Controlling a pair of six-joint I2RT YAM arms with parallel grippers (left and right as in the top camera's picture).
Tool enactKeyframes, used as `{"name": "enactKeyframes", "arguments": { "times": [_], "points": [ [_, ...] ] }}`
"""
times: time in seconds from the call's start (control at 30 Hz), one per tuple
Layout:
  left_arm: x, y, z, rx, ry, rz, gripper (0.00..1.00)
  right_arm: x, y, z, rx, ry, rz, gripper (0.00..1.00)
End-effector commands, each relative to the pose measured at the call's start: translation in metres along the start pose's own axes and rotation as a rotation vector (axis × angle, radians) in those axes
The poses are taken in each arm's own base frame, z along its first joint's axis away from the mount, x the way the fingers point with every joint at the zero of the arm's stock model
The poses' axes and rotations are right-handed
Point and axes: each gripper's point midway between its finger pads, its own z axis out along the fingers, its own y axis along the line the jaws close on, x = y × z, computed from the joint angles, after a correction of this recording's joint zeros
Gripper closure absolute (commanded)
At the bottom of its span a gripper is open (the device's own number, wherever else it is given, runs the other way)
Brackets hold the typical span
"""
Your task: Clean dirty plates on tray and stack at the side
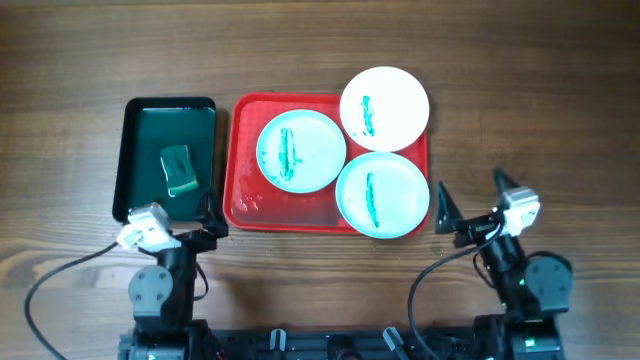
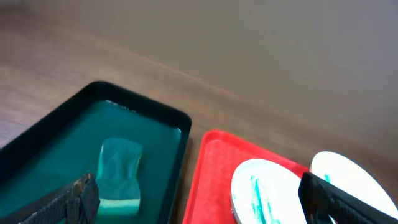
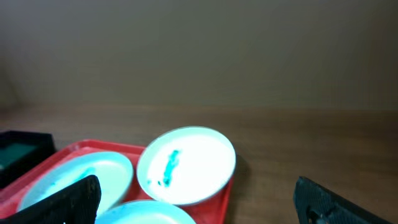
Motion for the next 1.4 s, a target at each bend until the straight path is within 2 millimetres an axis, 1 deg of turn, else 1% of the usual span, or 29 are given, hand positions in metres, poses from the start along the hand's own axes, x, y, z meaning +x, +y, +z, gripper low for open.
{"name": "enactKeyframes", "arguments": {
  "times": [0.0, 0.07, 0.1, 0.13, 0.2, 0.23, 0.27, 0.33, 0.43, 0.5, 0.53, 0.57, 0.63, 0.67, 0.7, 0.73, 0.77, 0.8, 0.87, 0.93, 0.97, 1.0, 1.07, 1.13, 1.17, 1.2, 1.27, 1.33, 1.37],
  "points": [
    [-0.055, -0.009, -0.009, -0.068, -0.015, -0.008, 0.0, -0.062, 0.022, 0.018, -0.118, 0.021, -0.036, 0.0],
    [-0.07, -0.006, -0.011, -0.136, 0.01, -0.002, 0.0, -0.077, 0.029, 0.028, -0.166, 0.064, -0.024, 0.0],
    [-0.084, -0.006, -0.013, -0.182, 0.032, 0.005, 0.0, -0.087, 0.031, 0.037, -0.181, 0.122, -0.005, 0.0],
    [-0.099, -0.01, -0.012, -0.214, 0.067, 0.016, 0.0, -0.093, 0.03, 0.047, -0.178, 0.191, 0.017, 0.0],
    [-0.122, -0.02, -0.007, -0.242, 0.144, 0.05, 0.0, -0.099, 0.028, 0.06, -0.178, 0.283, 0.028, 0.0],
    [-0.126, -0.022, -0.003, -0.262, 0.193, 0.057, 0.0, -0.101, 0.027, 0.066, -0.177, 0.318, 0.038, 0.0],
    [-0.13, -0.024, 0.003, -0.29, 0.262, 0.068, 0.0, -0.101, 0.026, 0.076, -0.176, 0.383, 0.059, 0.0],
    [-0.129, -0.025, 0.016, -0.355, 0.432, 0.09, 0.0, -0.098, 0.022, 0.091, -0.169, 0.499, 0.097, 0.0],
    [-0.11, -0.023, 0.028, -0.436, 0.695, 0.048, 0.0, -0.093, 0.026, 0.105, -0.216, 0.643, 0.113, 0.0],
    [-0.088, -0.023, 0.039, -0.45, 0.905, -0.01, 0.0, -0.089, 0.023, 0.116, -0.21, 0.706, 0.142, 0.0],
    [-0.074, -0.024, 0.051, -0.436, 0.979, -0.046, 0.0, -0.085, 0.021, 0.123, -0.209, 0.711, 0.144, 0.0],
    [-0.058, -0.018, 0.062, -0.453, 1.036, -0.054, 0.0, -0.078, 0.02, 0.131, -0.212, 0.721, 0.157, 0.0],
    [-0.028, -0.006, 0.079, -0.493, 1.127, -0.055, 0.0, -0.065, 0.023, 0.141, -0.215, 0.76, 0.276, 0.0],
    [-0.017, -0.001, 0.084, -0.511, 1.164, -0.051, 0.0, -0.054, 0.024, 0.146, -0.218, 0.787, 0.281, 0.01],
    [-0.009, 0.003, 0.089, -0.508, 1.187, -0.031, 0.0, -0.045, 0.026, 0.149, -0.22, 0.813, 0.288, 0.05],
    [-0.006, 0.011, 0.095, -0.555, 1.173, -0.027, 0.11, -0.027, 0.032, 0.155, -0.187, 0.867, 0.326, 0.1],
    [-0.009, 0.016, 0.097, -0.594, 1.144, -0.038, 0.12, -0.019, 0.036, 0.158, -0.175, 0.893, 0.336, 0.11],
    [-0.017, 0.021, 0.099, -0.643, 1.091, -0.052, 0.12, -0.005, 0.045, 0.163, -0.15, 0.939, 0.344, 0.15],
    [-0.023, 0.025, 0.102, -0.658, 1.056, -0.057, 0.11, 0.024, 0.065, 0.173, -0.104, 1.038, 0.331, 0.26],
    [-0.027, 0.034, 0.101, -0.688, 1.042, -0.056, 0.11, 0.049, 0.087, 0.183, -0.113, 1.11, 0.328, 0.38],
    [-0.031, 0.042, 0.1, -0.712, 1.032, -0.059, 0.11, 0.073, 0.1, 0.189, -0.09, 1.157, 0.335, 0.51],
    [-0.032, 0.044, 0.1, -0.717, 1.031, -0.065, 0.11, 0.082, 0.105, 0.19, -0.079, 1.173, 0.332, 0.55],
    [-0.033, 0.048, 0.099, -0.727, 1.03, -0.073, 0.14, 0.114, 0.112, 0.189, -0.021, 1.237, 0.315, 0.65],
    [-0.033, 0.049, 0.099, -0.731, 1.027, -0.078, 0.16, 0.132, 0.117, 0.189, 0.003, 1.271, 0.313, 0.69],
    [-0.033, 0.049, 0.098, -0.744, 1.019, -0.095, 0.16, 0.14, 0.116, 0.188, 0.04, 1.283, 0.31, 0.71],
    [-0.033, 0.049, 0.098, -0.746, 1.017, -0.097, 0.16, 0.15, 0.119, 0.187, 0.045, 1.301, 0.302, 0.71],
    [-0.033, 0.049, 0.099, -0.745, 1.014, -0.098, 0.16, 0.165, 0.117, 0.187, 0.081, 1.315, 0.268, 0.72],
    [-0.034, 0.049, 0.1, -0.744, 1.012, -0.098, 0.16, 0.174, 0.119, 0.189, 0.081, 1.318, 0.255, 0.73],
    [-0.033, 0.049, 0.1, -0.745, 1.013, -0.098, 0.16, 0.18, 0.115, 0.191, 0.103, 1.316, 0.245, 0.74]
  ]
}}
